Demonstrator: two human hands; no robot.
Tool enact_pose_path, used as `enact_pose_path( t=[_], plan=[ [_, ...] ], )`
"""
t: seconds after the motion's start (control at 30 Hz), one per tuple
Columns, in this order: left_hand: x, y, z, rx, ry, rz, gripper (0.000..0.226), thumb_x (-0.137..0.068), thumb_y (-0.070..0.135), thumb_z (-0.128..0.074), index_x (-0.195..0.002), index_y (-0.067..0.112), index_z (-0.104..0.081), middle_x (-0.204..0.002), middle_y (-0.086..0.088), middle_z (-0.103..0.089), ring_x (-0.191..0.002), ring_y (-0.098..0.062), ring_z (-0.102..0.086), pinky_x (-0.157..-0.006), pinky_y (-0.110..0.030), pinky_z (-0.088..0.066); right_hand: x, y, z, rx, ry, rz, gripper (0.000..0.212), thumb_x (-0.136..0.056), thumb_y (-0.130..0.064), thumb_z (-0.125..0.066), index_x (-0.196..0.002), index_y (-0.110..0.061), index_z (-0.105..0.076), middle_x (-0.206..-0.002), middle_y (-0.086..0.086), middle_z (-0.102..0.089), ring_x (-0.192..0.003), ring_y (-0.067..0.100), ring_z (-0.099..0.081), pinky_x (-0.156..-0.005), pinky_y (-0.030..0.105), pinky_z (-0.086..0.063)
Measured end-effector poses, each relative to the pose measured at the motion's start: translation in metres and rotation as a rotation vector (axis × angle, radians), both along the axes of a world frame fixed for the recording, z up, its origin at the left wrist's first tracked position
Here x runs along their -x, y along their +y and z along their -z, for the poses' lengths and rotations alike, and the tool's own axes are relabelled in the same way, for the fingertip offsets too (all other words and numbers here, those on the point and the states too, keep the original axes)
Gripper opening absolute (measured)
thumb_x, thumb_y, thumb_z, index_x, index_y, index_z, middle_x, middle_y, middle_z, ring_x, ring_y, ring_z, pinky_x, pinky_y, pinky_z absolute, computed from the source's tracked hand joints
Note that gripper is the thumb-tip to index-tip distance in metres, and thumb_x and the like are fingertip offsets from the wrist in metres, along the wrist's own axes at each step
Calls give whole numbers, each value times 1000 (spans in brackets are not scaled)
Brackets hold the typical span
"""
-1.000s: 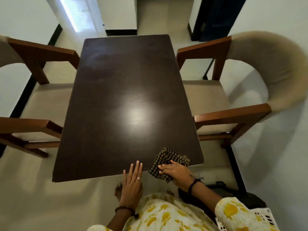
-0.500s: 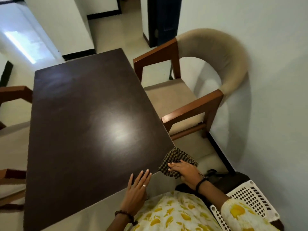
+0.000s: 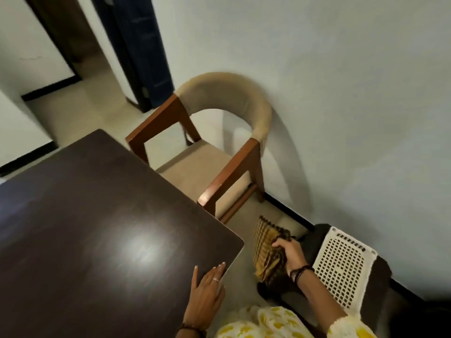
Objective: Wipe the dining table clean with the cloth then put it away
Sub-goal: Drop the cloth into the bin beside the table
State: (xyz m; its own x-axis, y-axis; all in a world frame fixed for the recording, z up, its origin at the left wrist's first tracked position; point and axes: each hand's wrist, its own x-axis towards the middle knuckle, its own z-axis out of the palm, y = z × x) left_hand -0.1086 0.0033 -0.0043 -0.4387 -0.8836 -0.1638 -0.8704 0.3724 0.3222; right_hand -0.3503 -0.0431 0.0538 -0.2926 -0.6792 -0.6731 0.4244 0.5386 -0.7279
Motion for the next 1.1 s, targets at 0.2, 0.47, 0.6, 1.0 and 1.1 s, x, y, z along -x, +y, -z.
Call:
enact_pose_path(
  t=[0.2, 0.47, 0.6, 1.0, 1.1],
  plan=[
    [39, -29, 6, 78, -14, 269, 82, -76, 41, -50, -145, 18, -13, -141, 2, -41, -133, -9, -22, -111, -42, 3, 20, 45, -14, 82, -471, 464, 23, -87, 1, -38, -85, -6, -60, -67, 11, -73, -85, 30, -57, -77, 39, -46],
    [163, -44, -2, 36, -21, 608, 90, -75, 53, -46, -146, 12, -10, -148, -6, -27, -138, -17, -12, -111, -42, 2, 96, 104, -3, 174, -463, 832, 28, -88, 2, -39, -109, -7, -56, -90, 13, -67, -88, 29, -57, -81, 41, -46],
    [232, -44, 10, -22, -95, 702, 94, -73, 61, -44, -146, 14, -7, -148, -5, -26, -136, -18, -18, -110, -43, 0, 151, 118, 20, 91, -420, 866, 38, -88, 1, -38, -125, -2, -48, -100, 14, -60, -88, 30, -56, -78, 40, -47],
    [354, -76, 136, -164, -256, 639, 136, -34, 54, -82, -145, 11, -15, -131, -7, -54, -126, -24, -40, -109, -48, 3, 258, 79, 156, -205, 647, 159, 41, -92, -6, -53, -133, -6, -50, -129, 13, -56, -115, 28, -55, -96, 24, -43],
    [361, -76, 165, -156, -309, 682, 115, -32, 52, -82, -130, 11, -37, -128, -8, -56, -121, -24, -47, -109, -49, 1, 253, 67, 208, -223, 874, -337, 61, -91, -5, -49, -146, -5, -21, -152, 5, -13, -142, 20, -16, -117, 39, -18]
  ],
)
